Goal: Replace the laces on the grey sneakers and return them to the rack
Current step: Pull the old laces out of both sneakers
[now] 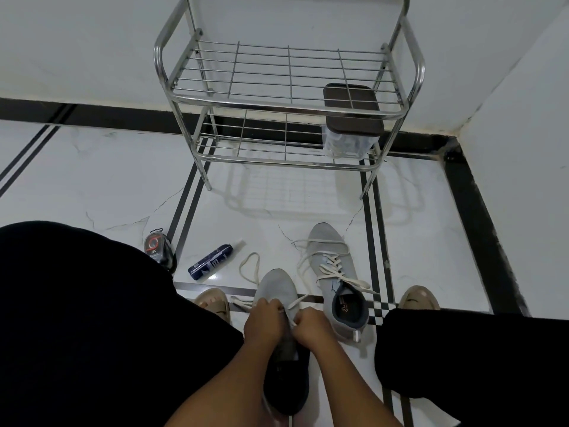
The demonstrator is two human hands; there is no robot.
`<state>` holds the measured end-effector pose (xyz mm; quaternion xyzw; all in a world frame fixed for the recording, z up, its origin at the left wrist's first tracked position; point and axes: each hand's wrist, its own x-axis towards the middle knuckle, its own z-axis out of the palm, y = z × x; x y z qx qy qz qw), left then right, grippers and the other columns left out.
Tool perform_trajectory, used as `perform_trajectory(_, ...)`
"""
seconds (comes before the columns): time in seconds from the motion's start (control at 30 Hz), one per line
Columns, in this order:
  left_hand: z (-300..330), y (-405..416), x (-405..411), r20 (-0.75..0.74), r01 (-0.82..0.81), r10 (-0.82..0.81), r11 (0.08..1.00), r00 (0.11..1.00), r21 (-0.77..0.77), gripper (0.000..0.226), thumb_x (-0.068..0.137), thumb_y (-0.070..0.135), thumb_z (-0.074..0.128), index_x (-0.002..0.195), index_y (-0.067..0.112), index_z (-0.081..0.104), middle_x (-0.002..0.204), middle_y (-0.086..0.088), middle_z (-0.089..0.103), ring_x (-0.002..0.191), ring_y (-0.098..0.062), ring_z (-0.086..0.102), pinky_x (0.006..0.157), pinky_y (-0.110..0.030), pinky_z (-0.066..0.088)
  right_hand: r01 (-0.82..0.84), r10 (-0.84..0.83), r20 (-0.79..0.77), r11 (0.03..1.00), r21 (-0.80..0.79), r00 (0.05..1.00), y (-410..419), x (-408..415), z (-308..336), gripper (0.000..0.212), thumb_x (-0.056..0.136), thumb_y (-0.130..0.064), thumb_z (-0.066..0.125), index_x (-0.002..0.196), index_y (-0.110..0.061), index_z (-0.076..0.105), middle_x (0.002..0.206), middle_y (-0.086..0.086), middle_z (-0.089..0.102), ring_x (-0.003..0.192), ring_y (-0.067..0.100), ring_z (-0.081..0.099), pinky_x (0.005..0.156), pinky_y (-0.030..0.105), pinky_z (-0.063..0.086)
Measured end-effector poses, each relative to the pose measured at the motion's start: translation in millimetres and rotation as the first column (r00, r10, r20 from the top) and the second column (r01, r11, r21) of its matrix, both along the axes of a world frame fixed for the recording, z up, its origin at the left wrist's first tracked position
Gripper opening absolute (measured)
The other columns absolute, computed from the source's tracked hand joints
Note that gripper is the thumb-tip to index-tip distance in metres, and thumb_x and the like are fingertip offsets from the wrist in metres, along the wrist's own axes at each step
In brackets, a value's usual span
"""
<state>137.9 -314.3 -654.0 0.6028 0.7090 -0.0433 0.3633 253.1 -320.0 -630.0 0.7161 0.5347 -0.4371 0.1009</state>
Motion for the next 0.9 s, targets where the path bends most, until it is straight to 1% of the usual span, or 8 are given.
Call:
perform_trajectory(0.1, 4, -3, 5, -0.040, 0.031, -0.030, 0.999, 0.999, 0.028, 0.029, 0.098, 0.024, 0.037, 0.123, 0.022, 0.052, 0.122, -0.007, 0.046, 0.118, -0.027, 0.047, 0.088, -0.039, 0.043, 0.117, -0.116, -0.025, 0.993, 0.029, 0.993, 2, 6, -3, 0.027, 0.087, -0.017, 0.051, 0.060, -0.015, 0.051, 0.074, 0.006, 0.056, 0.081, 0.024, 0.057, 0.065, 0.023, 0.038)
perform_trajectory(0.27, -2, 1, 3, -0.045, 0.048, -0.049, 0.999, 0.998, -0.007, 0.027, 0.096, 0.033, 0.045, 0.119, 0.022, 0.055, 0.119, -0.007, 0.049, 0.115, -0.025, 0.050, 0.086, -0.035, 0.044, 0.269, -0.267, -0.088, 0.963, 0.011, 0.960, -4, 10, -24, 0.023, 0.086, -0.022, 0.053, 0.092, -0.015, 0.074, 0.094, 0.007, 0.071, 0.089, 0.024, 0.064, 0.071, 0.024, 0.046)
perform_trajectory(0.37, -13, 21, -6, 0.114, -0.268, 0.301, 0.933, 0.947, -0.240, 0.052, 0.082, 0.046, 0.061, 0.120, 0.011, 0.060, 0.117, -0.013, 0.060, 0.107, -0.029, 0.059, 0.083, -0.031, 0.047, 0.415, -0.415, -0.158, 0.909, -0.030, 0.896, -6, 13, -28, 0.019, 0.084, -0.017, 0.056, 0.087, -0.015, 0.074, 0.082, 0.006, 0.065, 0.077, 0.022, 0.057, 0.071, 0.027, 0.048)
perform_trajectory(0.47, -18, 31, -12, 0.168, -0.620, 0.722, 0.671, 0.672, -0.405, 0.074, 0.073, 0.047, 0.067, 0.127, -0.002, 0.053, 0.117, -0.020, 0.062, 0.104, -0.034, 0.062, 0.088, -0.037, 0.051, 0.440, -0.443, -0.206, 0.896, -0.060, 0.873, -4, 13, -27, 0.017, 0.085, -0.014, 0.059, 0.077, -0.015, 0.073, 0.080, 0.006, 0.064, 0.078, 0.023, 0.058, 0.070, 0.029, 0.046)
perform_trajectory(0.6, -14, 17, -6, 0.116, -0.428, 0.452, 0.885, 0.884, -0.185, 0.041, 0.090, 0.048, 0.048, 0.105, 0.016, 0.069, 0.111, -0.010, 0.064, 0.102, -0.027, 0.061, 0.083, -0.033, 0.048, 0.399, -0.401, -0.174, 0.916, -0.050, 0.899, -2, 11, -33, 0.022, 0.085, -0.016, 0.058, 0.066, -0.019, 0.069, 0.084, 0.009, 0.069, 0.085, 0.028, 0.064, 0.075, 0.033, 0.053)
perform_trajectory(0.7, -12, 13, 4, 0.175, -0.461, 0.488, 0.870, 0.855, -0.175, 0.029, 0.091, 0.042, 0.055, 0.097, 0.020, 0.073, 0.103, -0.008, 0.064, 0.095, -0.025, 0.063, 0.079, -0.035, 0.053, 0.337, -0.339, -0.187, 0.940, -0.046, 0.922, -2, 11, -37, 0.020, 0.086, -0.015, 0.056, 0.089, -0.007, 0.075, 0.080, 0.006, 0.064, 0.080, 0.023, 0.059, 0.071, 0.030, 0.049)
perform_trajectory(0.8, -8, 26, 3, 0.266, -0.628, 0.768, 0.633, 0.582, -0.454, 0.026, 0.095, 0.026, 0.052, 0.107, 0.008, 0.065, 0.106, -0.013, 0.063, 0.101, -0.028, 0.061, 0.083, -0.033, 0.049, 0.371, -0.372, -0.199, 0.928, -0.044, 0.907, -2, 12, -39, 0.018, 0.086, -0.016, 0.057, 0.084, -0.009, 0.074, 0.080, 0.005, 0.063, 0.079, 0.022, 0.058, 0.075, 0.033, 0.052)
perform_trajectory(0.9, 1, 27, -10, 0.352, -0.687, 0.920, 0.145, -0.171, -0.712, 0.022, 0.086, 0.013, 0.045, 0.064, 0.013, 0.047, 0.051, -0.001, 0.050, 0.045, -0.015, 0.050, 0.043, -0.018, 0.038, 0.408, -0.405, -0.227, 0.912, -0.035, 0.886, 1, 14, -36, 0.018, 0.087, -0.018, 0.057, 0.087, -0.012, 0.074, 0.080, 0.002, 0.063, 0.080, 0.021, 0.059, 0.072, 0.029, 0.049)
